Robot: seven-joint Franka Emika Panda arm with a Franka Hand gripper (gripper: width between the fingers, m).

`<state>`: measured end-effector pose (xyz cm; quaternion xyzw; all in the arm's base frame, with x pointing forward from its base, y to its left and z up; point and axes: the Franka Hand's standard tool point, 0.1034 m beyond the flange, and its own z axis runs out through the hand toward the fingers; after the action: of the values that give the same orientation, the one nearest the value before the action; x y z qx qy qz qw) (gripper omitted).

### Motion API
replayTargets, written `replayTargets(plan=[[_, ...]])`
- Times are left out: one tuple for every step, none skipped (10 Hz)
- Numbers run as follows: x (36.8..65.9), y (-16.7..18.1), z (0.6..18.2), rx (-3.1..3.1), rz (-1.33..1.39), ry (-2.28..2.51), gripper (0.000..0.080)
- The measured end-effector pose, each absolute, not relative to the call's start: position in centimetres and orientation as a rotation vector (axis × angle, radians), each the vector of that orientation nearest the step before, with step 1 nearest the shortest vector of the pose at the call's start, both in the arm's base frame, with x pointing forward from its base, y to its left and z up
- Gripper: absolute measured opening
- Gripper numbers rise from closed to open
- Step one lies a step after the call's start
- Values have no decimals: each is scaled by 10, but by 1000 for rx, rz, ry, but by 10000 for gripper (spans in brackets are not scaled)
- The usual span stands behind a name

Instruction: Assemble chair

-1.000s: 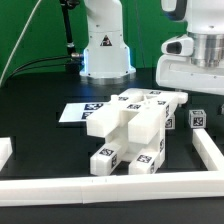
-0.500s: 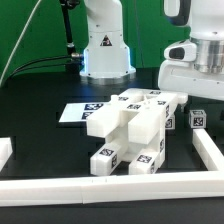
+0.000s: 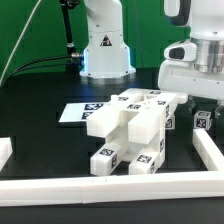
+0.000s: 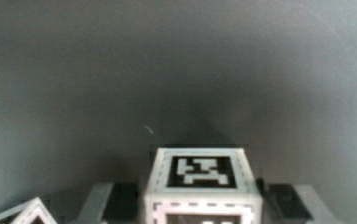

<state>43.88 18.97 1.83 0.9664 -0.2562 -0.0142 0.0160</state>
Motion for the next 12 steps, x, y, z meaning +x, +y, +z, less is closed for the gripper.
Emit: replayTargets(plan=[[439, 190, 18, 3006, -44, -797, 282], [439, 190, 18, 3006, -44, -797, 282], [439, 190, 18, 3006, -44, -797, 282], [439, 190, 22, 3008, -51, -790, 282], [437, 190, 47, 3022, -96, -749, 282], [438, 187, 79, 3056, -85, -724, 284], [438, 178, 99, 3075, -82, -712, 284], [439, 164, 119, 3087, -116, -680, 284], [445, 149, 138, 3106, -130, -645, 284], [460, 131, 155, 3124, -128, -617, 284], [475, 122, 154, 3122, -119, -591, 284], [476, 125, 149, 3114, -124, -597, 284]])
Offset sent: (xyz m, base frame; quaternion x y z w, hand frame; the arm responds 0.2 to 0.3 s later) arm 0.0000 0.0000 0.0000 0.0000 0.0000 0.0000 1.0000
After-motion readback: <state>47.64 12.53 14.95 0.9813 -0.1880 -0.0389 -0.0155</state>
